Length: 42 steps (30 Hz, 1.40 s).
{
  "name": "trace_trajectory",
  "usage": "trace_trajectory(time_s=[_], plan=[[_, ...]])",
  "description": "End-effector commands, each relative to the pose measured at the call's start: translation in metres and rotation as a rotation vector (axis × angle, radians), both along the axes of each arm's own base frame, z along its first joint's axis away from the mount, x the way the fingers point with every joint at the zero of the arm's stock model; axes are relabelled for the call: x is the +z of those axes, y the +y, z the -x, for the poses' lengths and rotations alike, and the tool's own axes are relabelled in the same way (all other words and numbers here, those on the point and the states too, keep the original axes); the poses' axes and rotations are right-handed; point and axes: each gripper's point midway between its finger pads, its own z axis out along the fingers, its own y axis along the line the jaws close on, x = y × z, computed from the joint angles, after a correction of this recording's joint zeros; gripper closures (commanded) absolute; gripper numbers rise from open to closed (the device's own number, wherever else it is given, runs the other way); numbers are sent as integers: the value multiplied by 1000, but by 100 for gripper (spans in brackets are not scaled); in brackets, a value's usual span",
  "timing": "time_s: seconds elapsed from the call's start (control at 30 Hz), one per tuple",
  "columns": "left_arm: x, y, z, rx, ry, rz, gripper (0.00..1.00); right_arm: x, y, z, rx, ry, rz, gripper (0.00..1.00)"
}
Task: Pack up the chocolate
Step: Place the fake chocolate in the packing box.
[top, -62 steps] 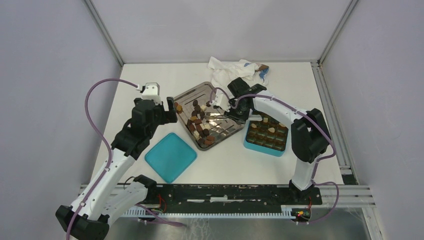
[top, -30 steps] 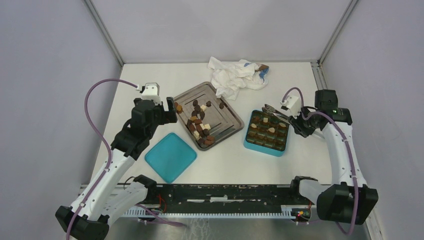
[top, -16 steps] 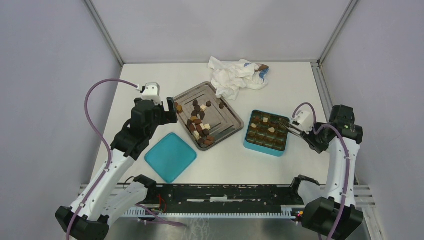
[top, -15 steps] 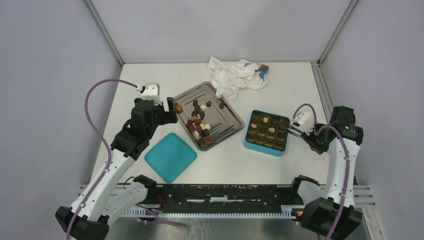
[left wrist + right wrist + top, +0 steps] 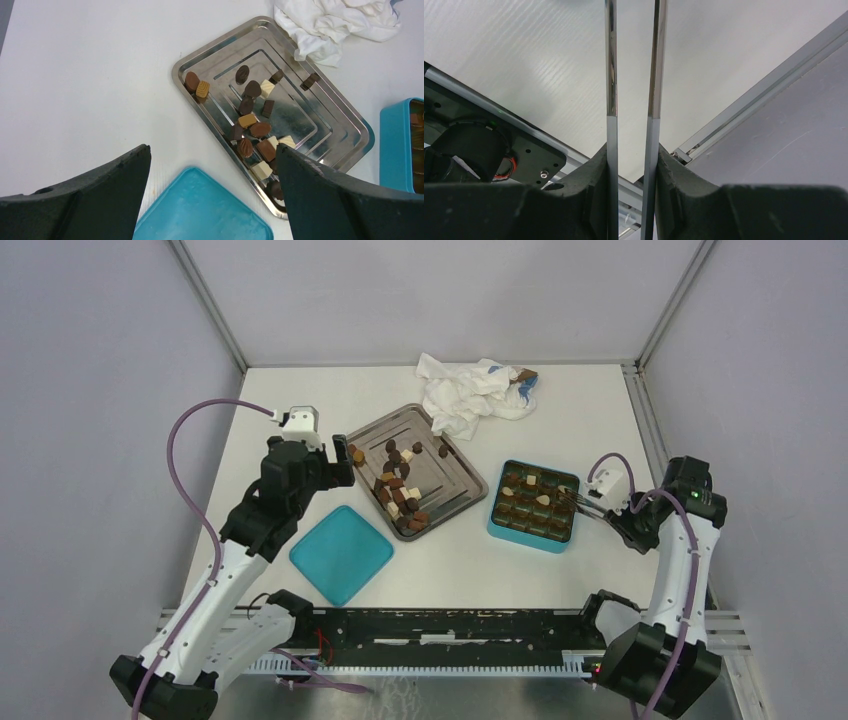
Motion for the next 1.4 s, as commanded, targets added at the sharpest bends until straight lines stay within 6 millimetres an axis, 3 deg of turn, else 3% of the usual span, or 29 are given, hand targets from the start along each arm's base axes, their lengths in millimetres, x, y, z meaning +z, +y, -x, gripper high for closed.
trace_trajectory(time_s=[0.0, 0.17, 0.3, 0.47, 0.87, 1.1, 1.37], plan=[[10, 2, -3, -21, -48, -33, 1, -1, -4, -11, 5, -23, -4, 87], [9, 2, -3, -22, -45, -33, 1, -7, -2, -13, 7, -11, -22, 80], [8, 1, -3, -24, -44, -34, 1, -11, -1, -13, 5, -6, -31, 68], [8, 1, -3, -23, -44, -34, 1, -11, -1, -15, 5, -8, -35, 62], [8, 1, -3, -25, -43, -31, 1, 3, 4, -24, 19, -43, -72, 59], [8, 1, -3, -26, -43, -30, 1, 24, 25, -39, 91, -129, -170, 60], [8, 1, -3, -27, -42, -32, 1, 46, 73, -57, 250, -231, -383, 60]])
